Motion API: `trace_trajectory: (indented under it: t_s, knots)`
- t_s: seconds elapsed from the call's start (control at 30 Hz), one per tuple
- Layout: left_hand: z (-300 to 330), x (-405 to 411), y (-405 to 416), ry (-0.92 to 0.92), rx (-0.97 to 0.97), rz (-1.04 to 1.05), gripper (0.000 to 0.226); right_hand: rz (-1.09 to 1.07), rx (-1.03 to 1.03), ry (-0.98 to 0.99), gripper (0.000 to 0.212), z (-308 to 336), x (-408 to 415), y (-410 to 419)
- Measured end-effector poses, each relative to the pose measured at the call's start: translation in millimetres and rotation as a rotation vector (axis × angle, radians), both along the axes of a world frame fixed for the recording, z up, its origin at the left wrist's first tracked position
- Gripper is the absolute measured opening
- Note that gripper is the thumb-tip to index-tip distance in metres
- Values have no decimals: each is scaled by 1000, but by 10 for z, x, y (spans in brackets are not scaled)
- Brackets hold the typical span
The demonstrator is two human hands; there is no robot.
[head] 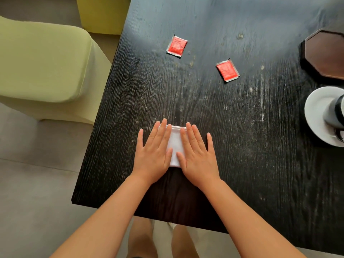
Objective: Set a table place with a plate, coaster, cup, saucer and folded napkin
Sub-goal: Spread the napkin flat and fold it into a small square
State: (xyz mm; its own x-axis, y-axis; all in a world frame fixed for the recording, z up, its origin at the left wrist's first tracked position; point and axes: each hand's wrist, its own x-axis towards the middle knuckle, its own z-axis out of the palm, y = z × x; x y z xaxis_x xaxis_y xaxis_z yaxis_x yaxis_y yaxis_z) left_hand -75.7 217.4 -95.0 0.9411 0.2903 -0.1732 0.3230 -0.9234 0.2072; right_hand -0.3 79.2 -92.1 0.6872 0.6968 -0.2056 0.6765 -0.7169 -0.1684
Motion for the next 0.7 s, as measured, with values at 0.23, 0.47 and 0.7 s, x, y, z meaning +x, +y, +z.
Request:
trace_trajectory:
  t_s: [0.23,0.47,0.7]
  knots:
    - [-24,-264,81,71,-50,88,62,-199,-93,10,67,21,-77,-59]
    - [103,-299,42,38,-145,259,63,-289,-100,13,70,151,-86,-240]
    - [368,-61,-113,-203,-226,427,50,-647,295,54,32,358,-220,-77]
